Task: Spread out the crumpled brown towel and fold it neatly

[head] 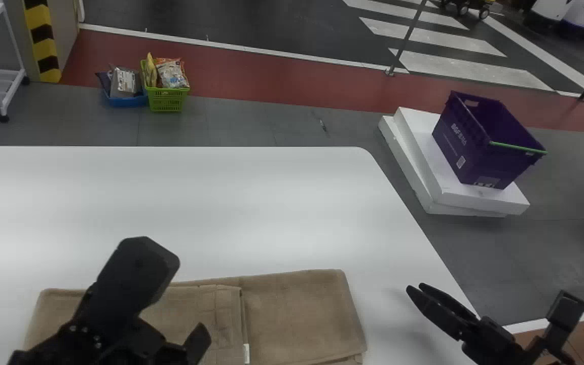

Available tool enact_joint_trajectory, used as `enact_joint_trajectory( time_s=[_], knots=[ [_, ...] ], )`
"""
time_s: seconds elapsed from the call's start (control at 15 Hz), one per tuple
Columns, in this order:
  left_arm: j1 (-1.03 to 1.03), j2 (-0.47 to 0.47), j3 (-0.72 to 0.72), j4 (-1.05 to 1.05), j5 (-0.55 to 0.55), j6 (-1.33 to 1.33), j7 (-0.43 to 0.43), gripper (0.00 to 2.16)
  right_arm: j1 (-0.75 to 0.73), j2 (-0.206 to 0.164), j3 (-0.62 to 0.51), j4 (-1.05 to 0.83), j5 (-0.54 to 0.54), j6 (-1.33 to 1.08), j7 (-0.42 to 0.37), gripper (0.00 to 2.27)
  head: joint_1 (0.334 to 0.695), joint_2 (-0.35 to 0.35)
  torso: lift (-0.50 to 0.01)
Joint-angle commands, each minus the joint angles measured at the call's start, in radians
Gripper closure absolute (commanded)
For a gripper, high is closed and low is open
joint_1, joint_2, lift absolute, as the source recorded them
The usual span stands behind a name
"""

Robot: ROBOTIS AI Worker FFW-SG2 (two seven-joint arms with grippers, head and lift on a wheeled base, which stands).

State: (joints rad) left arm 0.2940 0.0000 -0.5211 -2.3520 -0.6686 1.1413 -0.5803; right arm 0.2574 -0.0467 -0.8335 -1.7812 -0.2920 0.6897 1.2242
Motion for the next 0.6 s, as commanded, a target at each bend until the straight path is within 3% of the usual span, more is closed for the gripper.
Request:
enact_joint_trajectory(
  time_s=[0.0,0.4,0.53],
  knots=[
    [0.016,-0.003,0.102,-0.030,0.070,-0.019,-0.001,0.04,0.003,0.002,-0.001,-0.007,-0.003,0.003,0.000,0.08,0.695,-0.350,-0.128],
    [0.091,-0.003,0.524,-0.052,0.299,-0.197,-0.069,0.04,0.010,0.018,0.019,-0.084,-0.009,0.120,0.000,0.07,0.695,-0.350,-0.128],
    [0.096,-0.003,0.676,-0.036,0.400,-0.246,-0.108,0.04,0.010,0.041,0.037,-0.153,-0.007,0.184,0.000,0.06,0.695,-0.330,-0.128]
  ],
)
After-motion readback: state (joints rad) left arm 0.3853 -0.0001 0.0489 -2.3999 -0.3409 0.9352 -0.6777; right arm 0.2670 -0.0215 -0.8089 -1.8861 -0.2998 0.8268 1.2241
